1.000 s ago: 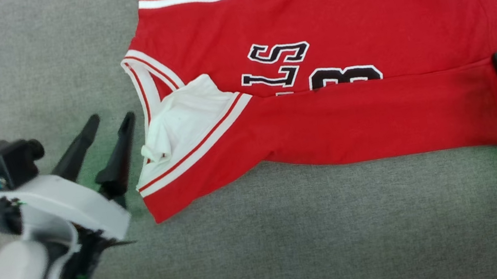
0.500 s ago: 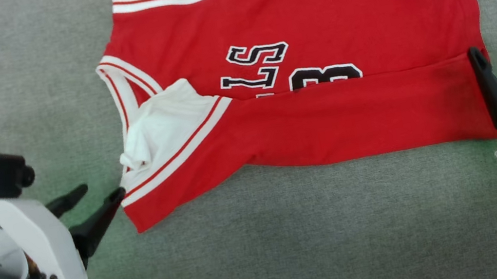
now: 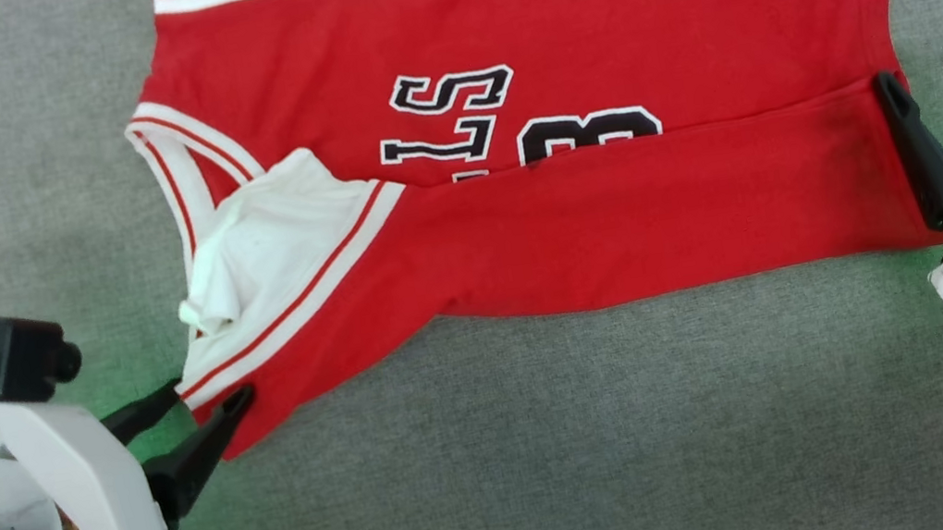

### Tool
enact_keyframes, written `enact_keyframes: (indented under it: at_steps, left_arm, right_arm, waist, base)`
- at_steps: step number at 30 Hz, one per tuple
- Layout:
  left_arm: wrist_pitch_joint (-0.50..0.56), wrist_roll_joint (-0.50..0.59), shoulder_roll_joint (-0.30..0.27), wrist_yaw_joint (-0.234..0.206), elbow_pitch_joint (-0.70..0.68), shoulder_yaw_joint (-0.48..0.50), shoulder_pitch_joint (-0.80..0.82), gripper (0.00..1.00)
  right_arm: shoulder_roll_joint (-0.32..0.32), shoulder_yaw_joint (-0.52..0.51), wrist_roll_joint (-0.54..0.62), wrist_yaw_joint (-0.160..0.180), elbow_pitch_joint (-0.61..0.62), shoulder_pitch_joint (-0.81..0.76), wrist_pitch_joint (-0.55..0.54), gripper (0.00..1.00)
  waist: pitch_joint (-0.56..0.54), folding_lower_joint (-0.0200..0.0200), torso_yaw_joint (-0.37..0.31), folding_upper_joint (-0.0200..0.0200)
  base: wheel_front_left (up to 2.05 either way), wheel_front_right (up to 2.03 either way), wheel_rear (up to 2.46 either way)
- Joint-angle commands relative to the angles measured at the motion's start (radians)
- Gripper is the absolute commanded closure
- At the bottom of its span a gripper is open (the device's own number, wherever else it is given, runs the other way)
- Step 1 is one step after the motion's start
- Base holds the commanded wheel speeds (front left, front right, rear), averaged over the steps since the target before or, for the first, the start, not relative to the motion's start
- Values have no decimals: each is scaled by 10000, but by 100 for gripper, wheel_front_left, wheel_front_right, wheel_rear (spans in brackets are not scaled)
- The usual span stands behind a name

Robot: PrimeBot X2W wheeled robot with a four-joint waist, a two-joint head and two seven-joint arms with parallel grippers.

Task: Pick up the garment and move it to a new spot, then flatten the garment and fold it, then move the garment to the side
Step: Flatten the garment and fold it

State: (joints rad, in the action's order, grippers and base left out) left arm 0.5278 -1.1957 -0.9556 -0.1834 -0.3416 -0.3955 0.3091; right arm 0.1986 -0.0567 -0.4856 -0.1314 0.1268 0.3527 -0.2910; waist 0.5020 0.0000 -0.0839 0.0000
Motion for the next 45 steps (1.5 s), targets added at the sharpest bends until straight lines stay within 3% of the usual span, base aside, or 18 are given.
enact_keyframes:
  at_steps: [1, 5, 6, 7, 8, 9, 23, 33, 34, 35, 36, 45]
  left_arm:
    - [-11, 116, 60, 62, 89, -128, 5, 0]
    - [-8, 150, 434, 207, 304, -405, 146, 0]
    - [5, 166, 481, 268, 349, -473, 188, 28]
    - [-36, 184, 555, 283, 389, -498, 219, 50]
    - [-81, 170, 647, 322, 439, -496, 250, 83]
    - [-91, 164, 680, 360, 487, -519, 270, 100]
    - [-297, 235, 1127, 759, 805, -810, 382, 100]
    - [-403, 298, 1344, 959, 1036, -935, 532, 100]
    - [-419, 295, 1365, 987, 1062, -939, 562, 100]
    - [-426, 291, 1383, 993, 1080, -947, 578, 100]
    - [-422, 294, 1411, 1007, 1099, -956, 603, 100]
    - [-781, 265, 1540, 941, 1164, -706, 662, 100]
  right_arm:
    - [15, 10, -72, 16, 42, 187, 37, 0]
    - [85, 20, -96, 16, -61, 277, 2, 0]
    - [113, 12, -102, 16, -92, 284, -23, 0]
    - [159, 10, -102, 16, -110, 271, -69, 0]
    - [228, 27, -120, 16, -109, 240, -186, 0]
    - [343, 84, -136, 16, -85, 164, -374, 0]
    - [2467, 862, -96, 16, 642, -621, -4733, 0]
    - [2413, 798, -190, 16, 412, -608, -5915, 2]
    - [2408, 821, -207, 16, 411, -591, -5943, 52]
    - [2383, 828, -239, 16, 423, -557, -5941, 87]
    - [2361, 827, -266, 16, 418, -520, -5935, 100]
    - [2512, 616, -427, 17, 498, -419, -5475, 100]
  waist:
    - [185, 0, -76, 0]
    - [382, 0, -149, 0]
    - [396, 0, -158, 0]
    - [403, 0, -163, 0]
    - [402, 0, -165, 0]
    - [388, 0, -166, 0]
    - [144, 0, 171, 0]
    - [294, 0, 422, 0]
    - [297, 0, 436, 0]
    - [296, 0, 446, 0]
    - [292, 0, 449, 0]
    - [-9, 0, 392, 0]
  base:
    - [0, 0, 0]
    - [0, 0, 0]
    - [0, 0, 0]
    - [0, 0, 0]
    - [0, 0, 0]
    - [0, 0, 0]
    - [0, 0, 0]
    - [0, 0, 0]
    - [0, 0, 0]
    - [0, 0, 0]
    - [0, 0, 0]
    - [0, 0, 0]
